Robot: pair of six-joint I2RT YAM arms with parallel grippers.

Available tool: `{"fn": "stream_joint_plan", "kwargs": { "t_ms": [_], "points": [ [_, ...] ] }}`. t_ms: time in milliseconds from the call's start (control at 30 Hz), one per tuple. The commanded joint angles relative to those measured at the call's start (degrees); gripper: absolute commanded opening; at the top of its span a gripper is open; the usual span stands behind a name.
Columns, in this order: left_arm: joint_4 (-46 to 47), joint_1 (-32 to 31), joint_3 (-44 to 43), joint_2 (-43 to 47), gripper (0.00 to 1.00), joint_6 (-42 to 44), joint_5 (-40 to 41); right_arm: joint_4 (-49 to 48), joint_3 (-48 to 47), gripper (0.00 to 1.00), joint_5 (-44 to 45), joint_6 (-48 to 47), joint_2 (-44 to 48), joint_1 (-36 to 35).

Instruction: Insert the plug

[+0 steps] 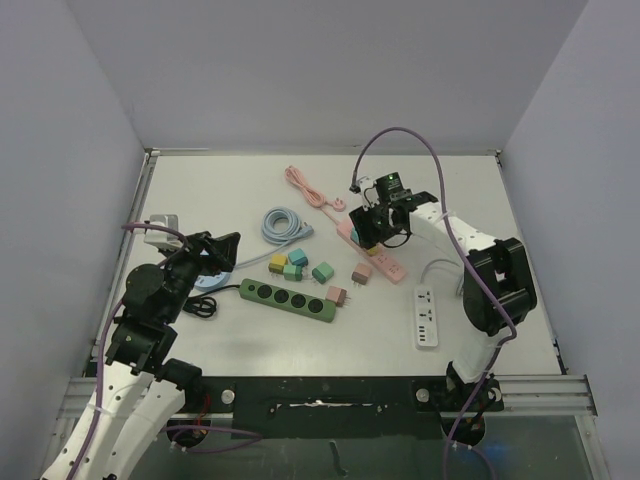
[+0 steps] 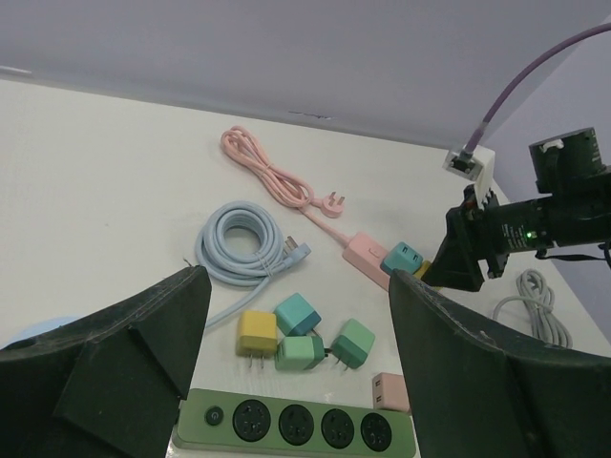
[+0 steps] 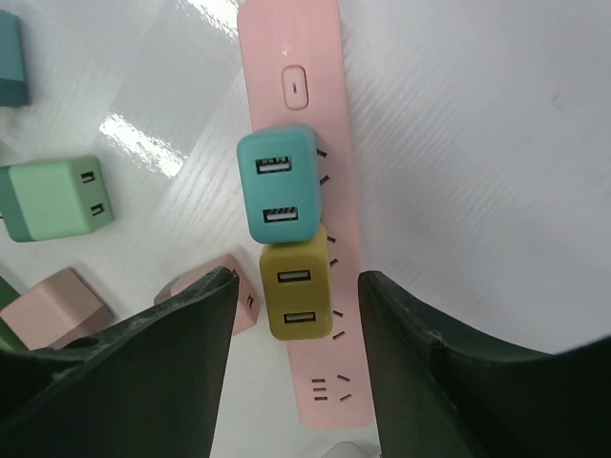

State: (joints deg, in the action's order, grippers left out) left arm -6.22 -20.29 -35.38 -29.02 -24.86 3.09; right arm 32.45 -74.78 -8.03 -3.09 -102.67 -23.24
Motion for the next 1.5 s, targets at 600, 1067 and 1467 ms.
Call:
{"fn": "stream_joint_plan", "kwargs": {
  "t_ms": [600,1067,1467],
  "points": [
    [3.6,0.43,-0.5,-0.16,0.74,0.07,-0.88,5.02,-3.62,0.26,-0.89,-2.85,-3.54,-0.31],
    [3.53,0.35,-0.73,-1.13,0.74,0.04,-1.61,2.3,2.82,0.0,1.13,-1.82,-12.11,-1.49],
    [4.55,0.34,-4.21,-12.47,0.76,-5.01,-13.2,-7.33,6.14,0.62,7.47,16.65,15.26,-3.43]
  ]
}}
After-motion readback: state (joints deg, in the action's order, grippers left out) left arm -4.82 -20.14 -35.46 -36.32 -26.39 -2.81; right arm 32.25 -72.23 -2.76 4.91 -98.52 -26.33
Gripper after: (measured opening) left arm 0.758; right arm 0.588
